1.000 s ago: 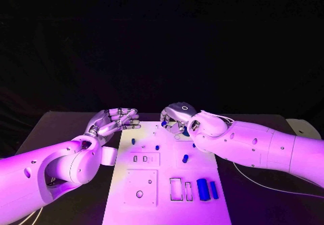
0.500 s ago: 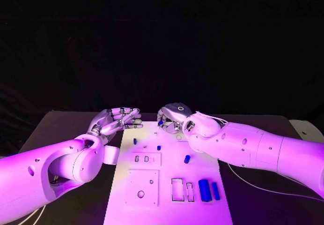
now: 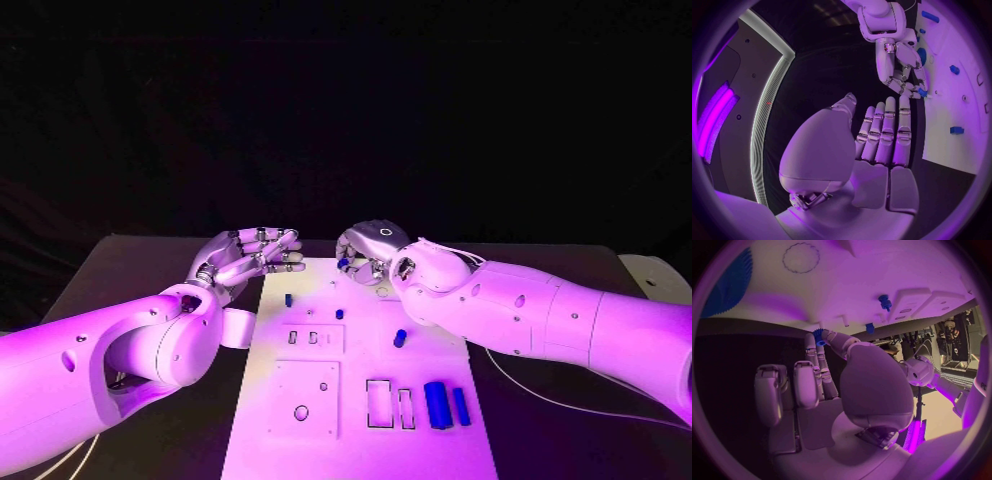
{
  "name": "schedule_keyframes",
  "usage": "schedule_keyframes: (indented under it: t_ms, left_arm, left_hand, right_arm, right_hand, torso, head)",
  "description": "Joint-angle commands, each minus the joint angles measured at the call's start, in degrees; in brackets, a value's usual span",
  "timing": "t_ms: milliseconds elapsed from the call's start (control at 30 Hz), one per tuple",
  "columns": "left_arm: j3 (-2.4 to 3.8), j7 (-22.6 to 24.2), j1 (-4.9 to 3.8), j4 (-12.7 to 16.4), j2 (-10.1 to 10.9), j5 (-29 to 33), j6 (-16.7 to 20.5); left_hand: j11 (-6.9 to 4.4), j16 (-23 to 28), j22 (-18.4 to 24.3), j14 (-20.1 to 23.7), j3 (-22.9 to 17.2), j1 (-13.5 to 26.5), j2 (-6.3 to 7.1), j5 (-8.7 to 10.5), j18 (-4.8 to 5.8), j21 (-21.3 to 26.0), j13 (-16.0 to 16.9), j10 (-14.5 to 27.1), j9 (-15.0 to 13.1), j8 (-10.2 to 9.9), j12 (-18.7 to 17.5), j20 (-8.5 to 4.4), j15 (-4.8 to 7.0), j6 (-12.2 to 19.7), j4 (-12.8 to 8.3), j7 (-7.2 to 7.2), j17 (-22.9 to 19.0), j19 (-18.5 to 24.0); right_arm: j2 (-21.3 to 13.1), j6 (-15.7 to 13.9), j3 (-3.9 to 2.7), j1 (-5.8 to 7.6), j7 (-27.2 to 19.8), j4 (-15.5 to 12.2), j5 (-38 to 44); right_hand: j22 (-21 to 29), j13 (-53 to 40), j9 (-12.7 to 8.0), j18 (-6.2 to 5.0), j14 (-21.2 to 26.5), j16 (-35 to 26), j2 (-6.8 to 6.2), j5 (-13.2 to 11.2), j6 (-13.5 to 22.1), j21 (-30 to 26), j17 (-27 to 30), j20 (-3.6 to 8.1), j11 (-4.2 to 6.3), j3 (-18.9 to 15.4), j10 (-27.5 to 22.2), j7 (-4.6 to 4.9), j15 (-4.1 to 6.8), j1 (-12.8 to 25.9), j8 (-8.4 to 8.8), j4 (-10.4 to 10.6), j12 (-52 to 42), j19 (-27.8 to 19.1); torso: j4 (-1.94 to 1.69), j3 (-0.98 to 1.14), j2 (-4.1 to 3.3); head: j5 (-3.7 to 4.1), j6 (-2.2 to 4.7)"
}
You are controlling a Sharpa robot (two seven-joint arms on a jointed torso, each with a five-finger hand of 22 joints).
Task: Assemble the parts on the task board
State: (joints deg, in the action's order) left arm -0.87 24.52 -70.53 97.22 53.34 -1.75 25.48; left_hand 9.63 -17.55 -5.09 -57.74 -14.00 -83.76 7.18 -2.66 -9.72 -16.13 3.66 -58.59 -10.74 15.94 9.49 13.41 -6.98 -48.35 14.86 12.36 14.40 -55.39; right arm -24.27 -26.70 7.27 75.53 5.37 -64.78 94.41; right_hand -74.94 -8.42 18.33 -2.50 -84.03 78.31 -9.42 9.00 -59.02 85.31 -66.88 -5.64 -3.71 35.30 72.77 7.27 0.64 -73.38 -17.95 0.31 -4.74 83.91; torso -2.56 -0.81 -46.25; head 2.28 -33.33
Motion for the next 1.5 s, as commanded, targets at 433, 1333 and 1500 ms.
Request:
schedule_keyframes:
  t_ms: [433,1333,1500]
  left_arm:
    - [0.05,0.24,-0.15,-0.23,-0.39,-0.24,-1.06]
    - [0.04,0.42,-0.27,-0.74,-0.04,-0.23,-1.42]
    - [0.04,0.55,-0.40,-1.05,0.04,-0.21,-1.80]
  left_hand:
    - [0.05,0.20,0.07,0.06,-0.13,-0.13,-0.03,-0.28,-0.85,-0.05,0.07,-0.28,0.07,-0.17,-0.20,-0.12,-0.11,-0.10,0.19,0.49,0.11,-0.41]
    - [0.09,0.59,0.27,0.43,0.01,-0.11,0.22,-0.28,-0.81,0.20,0.08,-0.38,0.12,-0.27,-0.63,-0.05,-0.22,-0.03,0.22,0.46,0.18,-0.33]
    - [0.09,0.79,0.37,0.64,0.05,-0.12,0.30,-0.29,-0.80,0.32,0.09,-0.43,0.13,-0.30,-0.80,0.00,-0.27,-0.01,0.21,0.43,0.19,-0.24]
  right_arm:
    - [1.05,2.13,0.03,-0.25,-1.03,0.86,-0.17]
    - [-10.05,-2.48,-0.73,1.01,0.00,-11.49,0.50]
    - [-16.99,1.56,-1.24,2.60,0.28,-17.50,-5.40]
  right_hand:
    - [-6.81,-0.08,1.29,0.56,-1.99,0.20,-0.03,-0.10,0.49,-0.17,0.34,0.08,-0.17,-0.06,-0.59,0.40,-0.09,0.64,0.03,0.41,0.61,0.71]
    - [-3.79,1.53,1.25,-0.24,-1.52,0.02,-2.96,0.18,4.94,-2.77,2.61,-1.36,-1.60,-1.85,-4.42,2.29,-1.41,2.18,4.75,1.83,-3.14,-1.28]
    - [-5.08,0.05,1.49,0.02,-1.62,0.78,-4.38,-0.16,4.44,-1.97,1.83,-0.55,-0.47,-2.70,0.91,1.65,-0.49,3.33,4.87,2.70,-4.74,-0.57]
  torso:
    - [0.02,0.02,-0.11]
    - [0.55,0.15,0.11]
    - [0.84,0.16,0.29]
  head:
    - [-0.15,-0.10]
    - [-0.25,-0.07]
    - [0.05,-0.15]
